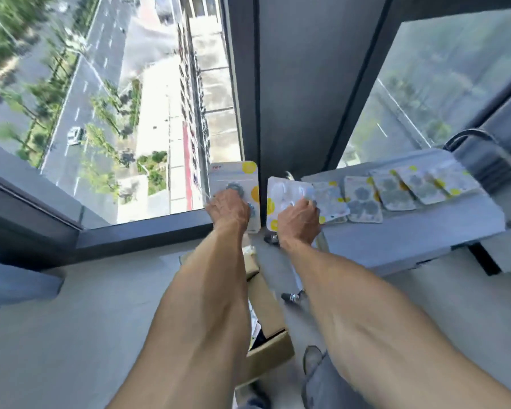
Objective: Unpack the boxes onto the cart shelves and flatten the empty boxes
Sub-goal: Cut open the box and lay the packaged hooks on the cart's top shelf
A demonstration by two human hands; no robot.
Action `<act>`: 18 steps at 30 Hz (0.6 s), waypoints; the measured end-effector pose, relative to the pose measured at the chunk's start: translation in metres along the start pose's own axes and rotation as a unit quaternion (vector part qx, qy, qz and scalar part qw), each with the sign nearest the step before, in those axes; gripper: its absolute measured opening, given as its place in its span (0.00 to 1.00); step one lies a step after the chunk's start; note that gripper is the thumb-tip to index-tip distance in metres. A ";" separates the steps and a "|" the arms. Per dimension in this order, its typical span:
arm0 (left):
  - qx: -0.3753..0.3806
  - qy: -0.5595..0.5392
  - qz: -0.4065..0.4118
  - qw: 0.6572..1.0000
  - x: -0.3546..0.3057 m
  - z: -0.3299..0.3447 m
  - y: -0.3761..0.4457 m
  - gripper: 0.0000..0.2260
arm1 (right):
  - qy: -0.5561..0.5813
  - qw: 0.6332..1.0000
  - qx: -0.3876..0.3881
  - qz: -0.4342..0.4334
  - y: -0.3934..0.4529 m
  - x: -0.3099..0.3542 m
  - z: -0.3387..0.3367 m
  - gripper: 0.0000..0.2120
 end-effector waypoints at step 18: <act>0.164 0.062 0.028 0.984 -0.285 0.169 -0.088 0.11 | -0.121 0.989 0.081 0.022 0.232 -0.228 -0.045 0.13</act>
Point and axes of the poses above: each hand's wrist, its own y-axis towards the middle knuckle, its own z-axis out of the palm, x = y × z, the point moved 1 cm from there along y, towards the middle knuckle, and after that the axes turned 9 degrees about -x, right-handed, at the moved point
